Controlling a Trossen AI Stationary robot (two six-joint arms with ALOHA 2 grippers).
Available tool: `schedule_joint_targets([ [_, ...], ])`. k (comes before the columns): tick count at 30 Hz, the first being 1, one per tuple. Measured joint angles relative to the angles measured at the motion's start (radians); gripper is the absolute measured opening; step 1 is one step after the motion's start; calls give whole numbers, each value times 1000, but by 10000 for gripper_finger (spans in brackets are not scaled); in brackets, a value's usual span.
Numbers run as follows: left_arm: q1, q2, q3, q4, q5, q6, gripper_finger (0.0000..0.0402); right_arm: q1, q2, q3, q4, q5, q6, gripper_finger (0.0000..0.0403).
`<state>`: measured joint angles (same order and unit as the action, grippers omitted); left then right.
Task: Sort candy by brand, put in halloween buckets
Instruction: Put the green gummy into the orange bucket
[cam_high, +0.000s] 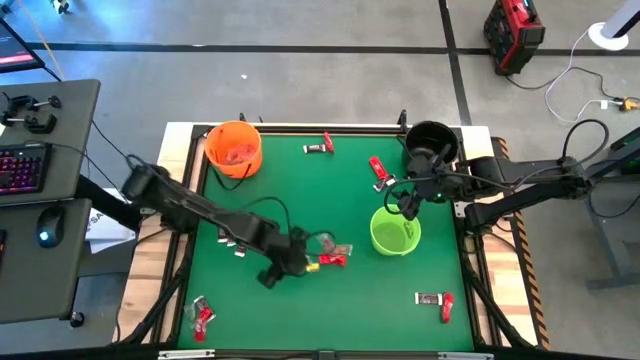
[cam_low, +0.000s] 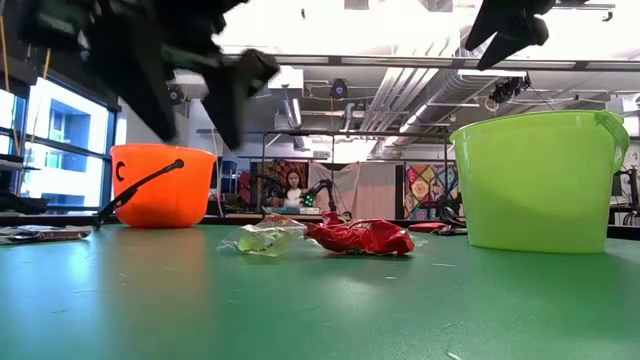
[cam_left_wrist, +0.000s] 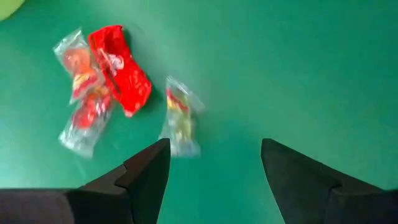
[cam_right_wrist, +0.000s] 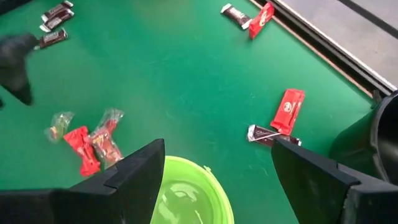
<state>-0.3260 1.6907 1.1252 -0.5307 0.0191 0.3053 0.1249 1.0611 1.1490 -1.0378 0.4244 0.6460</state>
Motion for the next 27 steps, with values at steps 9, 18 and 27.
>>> schedule_joint_targets([
  [9,29,141,0,127,-56,-83,243,0,0,0,-7,-48,6,288],
  [18,55,239,3,190,8,-69,240,0,0,0,5,-94,118,288],
  [27,82,174,-2,144,-15,-120,67,0,0,0,29,-107,264,288],
])
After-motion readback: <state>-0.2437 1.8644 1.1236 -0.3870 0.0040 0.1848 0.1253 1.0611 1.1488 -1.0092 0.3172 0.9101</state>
